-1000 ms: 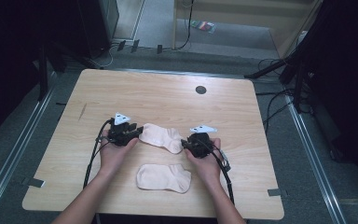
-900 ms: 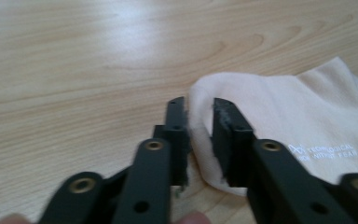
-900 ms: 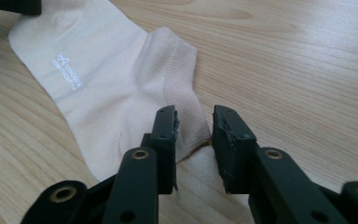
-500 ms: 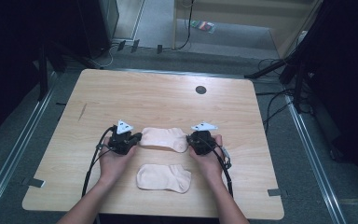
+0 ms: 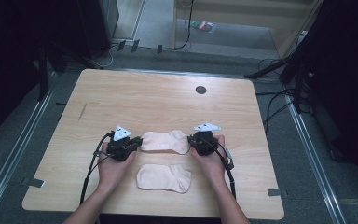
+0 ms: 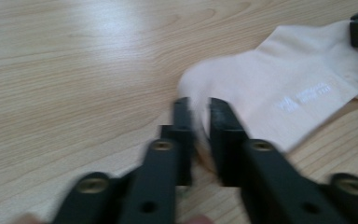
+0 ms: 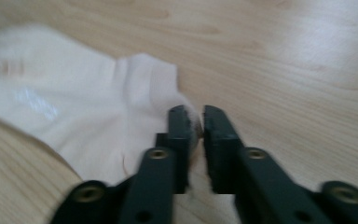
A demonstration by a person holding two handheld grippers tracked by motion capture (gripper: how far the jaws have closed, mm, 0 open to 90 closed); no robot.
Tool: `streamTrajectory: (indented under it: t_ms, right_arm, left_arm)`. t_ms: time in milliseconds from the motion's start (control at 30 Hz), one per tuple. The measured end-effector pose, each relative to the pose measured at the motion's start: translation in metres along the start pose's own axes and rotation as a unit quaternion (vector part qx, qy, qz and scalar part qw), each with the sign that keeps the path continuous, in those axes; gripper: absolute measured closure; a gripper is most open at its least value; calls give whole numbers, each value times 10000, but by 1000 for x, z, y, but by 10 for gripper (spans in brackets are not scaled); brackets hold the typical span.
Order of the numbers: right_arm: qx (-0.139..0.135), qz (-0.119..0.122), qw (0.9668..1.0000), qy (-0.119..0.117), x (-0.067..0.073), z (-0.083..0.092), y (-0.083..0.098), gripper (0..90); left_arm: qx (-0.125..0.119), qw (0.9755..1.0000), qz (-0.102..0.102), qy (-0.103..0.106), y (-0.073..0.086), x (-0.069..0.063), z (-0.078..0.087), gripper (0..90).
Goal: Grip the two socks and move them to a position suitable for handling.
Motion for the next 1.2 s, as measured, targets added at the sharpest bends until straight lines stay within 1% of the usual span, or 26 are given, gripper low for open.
streamTrajectory:
  t_ms: [33, 67, 100, 133, 167, 233, 267, 333, 367, 500, 533, 600, 633, 667, 733, 767, 867, 900, 933, 967, 1000, 1067, 1100, 1133, 1167, 1200]
  right_arm:
    - [-96, -148, 9998, -66, -1, 2, -4, 677]
    - [-96, -148, 9998, -66, -1, 2, -4, 677]
    - [-148, -306, 9993, -163, -2, 4, -6, 663]
    - [-152, -322, 9992, -162, -2, 5, -6, 659]
    - [-138, -334, 9992, -180, -2, 4, -6, 653]
    - [-106, -345, 9992, -195, -1, 4, -5, 639]
    - [-75, -342, 9992, -183, 0, 2, -3, 625]
    - [-60, -362, 9992, -177, 0, 2, -3, 621]
    - [-46, -391, 9991, -183, 1, 0, -1, 619]
    - [-3, -350, 9993, -155, 3, -3, 1, 613]
    - [11, -330, 9993, -160, 5, -3, 2, 613]
    - [31, -320, 9994, -151, 6, -5, 3, 618]
    - [47, -318, 9994, -137, 6, -6, 3, 627]
    - [85, -289, 9995, -101, 5, -8, 4, 641]
    - [95, -279, 9995, -101, 6, -9, 5, 644]
    - [127, -252, 9996, -94, 8, -11, 6, 648]
    - [144, -206, 9997, -67, 9, -12, 8, 652]
    - [157, -170, 9997, -29, 10, -13, 10, 664]
    - [148, -167, 9998, 2, 10, -13, 10, 671]
    - [118, -119, 9999, 21, 10, -13, 10, 690]
    - [118, -119, 9999, 21, 10, -13, 10, 690]
    - [47, -54, 9999, 119, 10, -13, 11, 755]
    - [10, -54, 9999, 87, 12, -12, 12, 808]
    - [10, -54, 9999, 87, 12, -12, 12, 808]
    - [-14, -40, 10000, 44, 13, -12, 14, 852]
    - [-14, -40, 10000, 44, 13, -12, 14, 852]
  left_arm:
    - [-77, 10000, 64, 3, -2, 2, 1, 667]
    - [-77, 10000, 64, 3, -2, 2, 1, 649]
    - [-150, 9997, 190, -31, -4, 6, 2, 631]
    - [-150, 9997, 190, -31, -4, 6, 2, 629]
    - [-206, 9993, 301, -20, -7, 9, 1, 628]
    - [-192, 9993, 314, -23, -7, 11, 1, 627]
    - [-205, 9991, 357, -25, -9, 11, -1, 629]
    - [-199, 9992, 360, -10, -10, 11, -2, 636]
    - [-149, 9993, 350, -2, -9, 9, -4, 640]
    - [-40, 9995, 316, 11, -7, 7, -8, 644]
    - [-39, 9994, 345, 27, -7, 6, -9, 646]
    - [18, 9995, 329, 6, -5, 6, -11, 669]
    - [68, 9994, 335, -18, -4, 7, -12, 669]
    - [68, 9993, 368, -44, -4, 7, -13, 696]
    - [77, 9993, 361, -48, -4, 7, -13, 714]
    - [115, 9994, 313, -66, -4, 6, -14, 720]
    - [138, 9995, 273, -50, -3, 5, -15, 735]
    - [194, 9996, 193, -68, -2, 5, -15, 742]
    - [172, 9997, 195, -44, -2, 3, -15, 750]
    - [186, 9997, 141, -60, -2, 3, -15, 773]
    - [186, 9997, 141, -60, -2, 3, -15, 786]
    - [222, 9997, 71, -68, -1, 1, -16, 804]
    - [239, 9997, 13, -79, 0, 1, -16, 824]
    - [239, 9997, 13, -79, 0, 1, -16, 838]
    - [228, 9997, 15, -53, 0, 0, -16, 863]
    - [228, 9997, 15, -53, 0, 0, -16, 879]
Point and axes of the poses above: each handheld gripper's, and its own axes: z roughly backward along the jaws, y roughly out of its underside, x roughly to its left, the point moved 10 cm from there along -z, roughly forward along the jaws, and after that the axes turned 9 degrees about -z, right-handed, at the moved point
